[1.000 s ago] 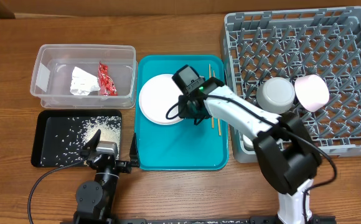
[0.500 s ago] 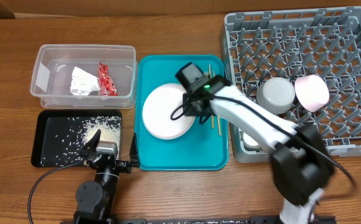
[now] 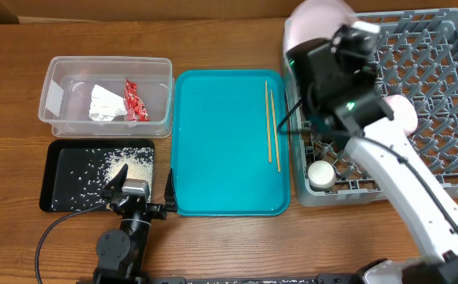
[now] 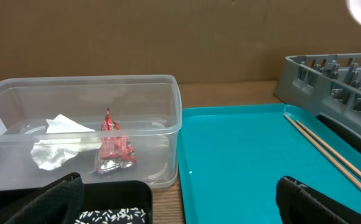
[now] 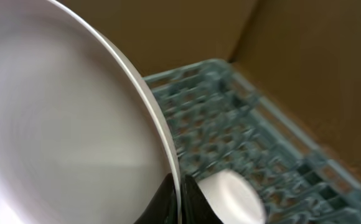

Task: Sort waste into correct bins and load items into the dishwasher
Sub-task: 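Lift the large plate and carry it to the back of the rack, then stand the large plate upright in the rack and release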

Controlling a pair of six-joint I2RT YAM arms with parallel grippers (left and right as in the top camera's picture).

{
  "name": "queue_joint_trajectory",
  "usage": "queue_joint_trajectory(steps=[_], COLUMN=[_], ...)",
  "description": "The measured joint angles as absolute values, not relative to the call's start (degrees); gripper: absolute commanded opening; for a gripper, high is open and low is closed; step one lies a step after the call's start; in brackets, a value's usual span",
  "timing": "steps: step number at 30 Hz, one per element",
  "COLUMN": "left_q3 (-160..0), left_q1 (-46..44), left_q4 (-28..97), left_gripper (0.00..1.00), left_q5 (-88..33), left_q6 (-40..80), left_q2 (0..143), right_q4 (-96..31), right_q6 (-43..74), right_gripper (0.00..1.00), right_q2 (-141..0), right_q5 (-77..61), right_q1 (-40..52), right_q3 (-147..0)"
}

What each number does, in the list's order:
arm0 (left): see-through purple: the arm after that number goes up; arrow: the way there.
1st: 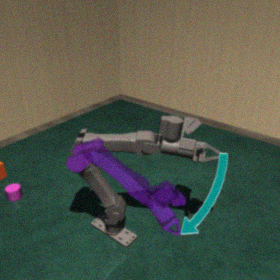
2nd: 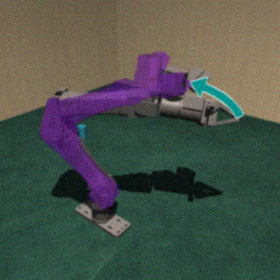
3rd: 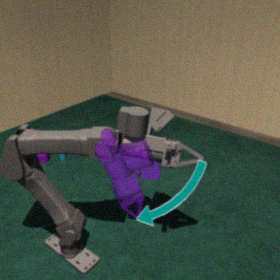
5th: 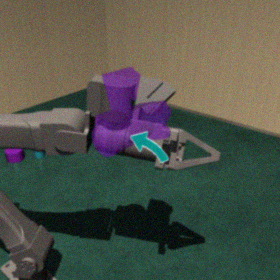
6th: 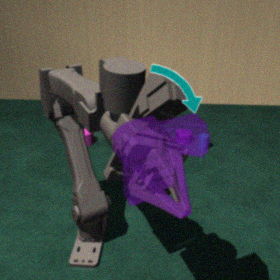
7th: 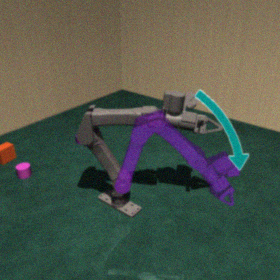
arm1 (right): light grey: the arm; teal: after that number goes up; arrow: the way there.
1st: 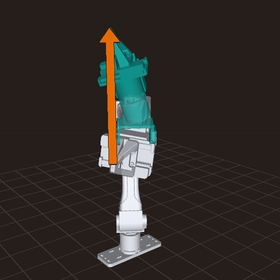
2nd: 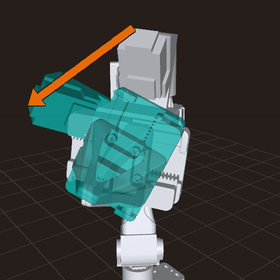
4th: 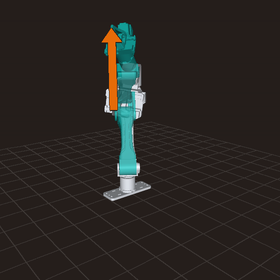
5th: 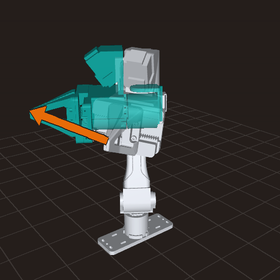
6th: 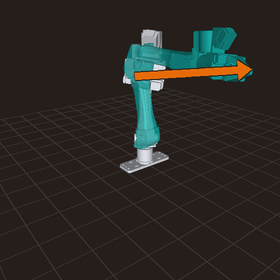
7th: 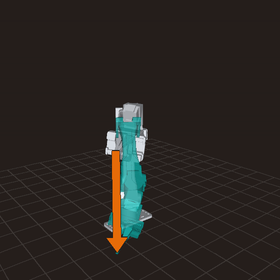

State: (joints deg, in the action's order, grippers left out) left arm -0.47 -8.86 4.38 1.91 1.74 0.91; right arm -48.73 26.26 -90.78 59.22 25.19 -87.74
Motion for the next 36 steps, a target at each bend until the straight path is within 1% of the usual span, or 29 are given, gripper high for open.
queue_joint_trajectory(steps=[4, 7, 15, 19, 20, 23, 24, 25, 26, 28, 32, 34, 36], left_q3=[-0.47, -0.47, -0.47, -0.47, -0.47, -0.47, -0.47, -0.47, -0.47, -0.47, -0.47, -0.47, -0.47], left_q1=[-8.86, -8.86, -8.86, -8.84, -8.86, -8.86, -8.86, -8.86, -8.86, -8.86, -8.86, -8.86, -8.84], left_q4=[4.38, 4.38, 4.38, 4.38, 4.38, 4.38, 4.36, 4.36, 4.36, 4.38, 4.36, 4.36, 4.36], left_gripper=[1.00, 1.00, 1.00, 1.00, 1.00, 1.00, 1.00, 1.00, 1.00, 1.00, 1.00, 1.00, 1.00], left_q5=[1.91, 1.91, 1.91, 1.91, 1.91, 1.91, 1.91, 1.91, 1.91, 1.91, 1.91, 1.91, 1.91], left_q6=[1.76, 1.74, 1.74, 1.74, 1.74, 1.74, 1.74, 1.74, 1.74, 1.74, 1.74, 1.74, 1.76], left_q2=[0.91, 0.91, 0.91, 0.91, 0.91, 0.91, 0.91, 0.91, 0.91, 0.91, 0.91, 0.91, 0.91], right_q4=[-46.22, -41.85, -37.12, -37.08, -37.12, -36.91, -36.75, -36.62, -36.47, -36.49, -40.51, -43.70, -46.74], right_q6=[25.06, 22.44, 15.27, 13.96, 13.78, 12.86, 12.21, 11.49, 10.96, 10.15, 9.39, 9.15, 9.43], right_gripper=[0.04, 0.04, 0.04, 0.04, 0.09, 0.50, 0.60, 0.69, 0.73, 0.79, 0.79, 0.75, 0.66], right_q2=[-93.25, -95.53, -104.51, -106.48, -106.65, -106.67, -106.67, -106.67, -106.67, -106.67, -106.32, -105.45, -104.12], right_q5=[63.37, 65.39, 66.48, 65.34, 64.64, 63.66, 63.55, 63.96, 64.53, 65.76, 64.40, 59.00, 48.99], right_q1=[21.54, 19.92, 14.06, 12.80, 12.71, 13.39, 13.80, 14.55, 15.38, 17.41, 23.49, 27.33, 31.66], right_q3=[-87.72, -87.70, -87.70, -87.68, -87.68, -87.68, -87.68, -87.68, -87.68, -87.68, -87.68, -87.68, -87.68])
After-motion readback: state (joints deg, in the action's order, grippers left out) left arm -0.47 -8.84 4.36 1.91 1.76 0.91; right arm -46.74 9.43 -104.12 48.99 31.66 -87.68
